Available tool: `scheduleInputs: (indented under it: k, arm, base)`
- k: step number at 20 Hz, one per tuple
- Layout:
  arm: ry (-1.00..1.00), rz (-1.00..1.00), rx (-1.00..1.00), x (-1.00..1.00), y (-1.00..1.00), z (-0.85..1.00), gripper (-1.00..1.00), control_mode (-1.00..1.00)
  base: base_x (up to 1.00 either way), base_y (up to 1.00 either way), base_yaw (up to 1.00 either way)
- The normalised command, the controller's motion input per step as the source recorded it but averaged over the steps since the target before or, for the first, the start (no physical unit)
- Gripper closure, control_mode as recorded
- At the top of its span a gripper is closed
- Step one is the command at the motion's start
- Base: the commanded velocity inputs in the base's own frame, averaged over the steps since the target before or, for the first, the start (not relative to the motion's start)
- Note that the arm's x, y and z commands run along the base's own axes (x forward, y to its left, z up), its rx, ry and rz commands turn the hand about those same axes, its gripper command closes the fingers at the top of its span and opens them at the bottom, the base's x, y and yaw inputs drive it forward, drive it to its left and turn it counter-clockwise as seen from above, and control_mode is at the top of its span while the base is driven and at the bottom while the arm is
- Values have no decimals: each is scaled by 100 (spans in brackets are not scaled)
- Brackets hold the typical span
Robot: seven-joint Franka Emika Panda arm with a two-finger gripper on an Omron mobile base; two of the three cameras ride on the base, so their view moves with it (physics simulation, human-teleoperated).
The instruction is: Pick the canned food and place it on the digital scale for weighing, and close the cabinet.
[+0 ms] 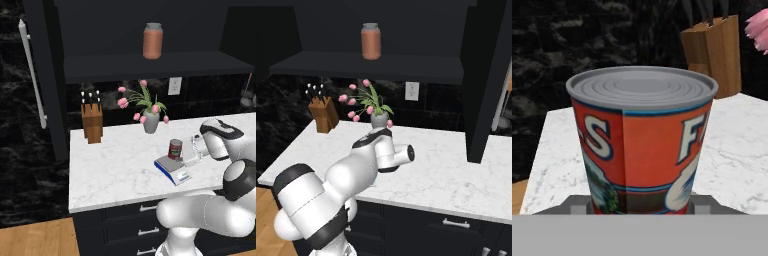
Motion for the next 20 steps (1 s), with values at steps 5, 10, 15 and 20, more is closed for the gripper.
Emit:
scheduleInputs:
  k: [5,10,15,20]
  arm:
    - [1,0,-1,0,0,-40,100,-100]
    - [0,0,-1,4,1,-27,100,-100]
    - [0,0,-1,20,6,-16,100,-100]
    - [0,0,-3,3,20,-9,100,-100]
  base:
    - [0,0,0]
    - [0,0,0]
    - [0,0,0]
    - [0,0,0]
